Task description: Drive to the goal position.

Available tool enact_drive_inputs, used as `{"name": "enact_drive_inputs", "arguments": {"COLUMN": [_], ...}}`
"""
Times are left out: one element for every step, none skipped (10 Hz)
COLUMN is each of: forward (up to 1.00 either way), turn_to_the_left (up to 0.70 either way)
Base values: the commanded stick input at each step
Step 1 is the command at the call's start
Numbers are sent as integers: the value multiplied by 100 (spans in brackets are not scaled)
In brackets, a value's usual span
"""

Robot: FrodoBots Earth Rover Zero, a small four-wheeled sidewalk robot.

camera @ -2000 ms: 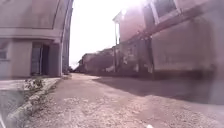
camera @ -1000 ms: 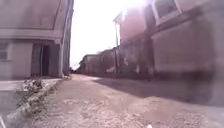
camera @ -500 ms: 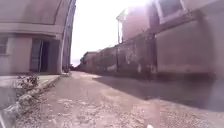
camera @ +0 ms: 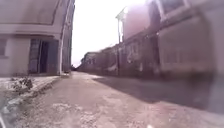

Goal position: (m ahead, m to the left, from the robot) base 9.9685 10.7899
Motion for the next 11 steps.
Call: {"name": "enact_drive_inputs", "arguments": {"forward": [45, 45, 45, 45, 45, 45, 45, 45, 45, 45, 45], "turn_to_the_left": [27, 27, 27, 27, 11, 0, 0, 10, 25, 27, 27]}}
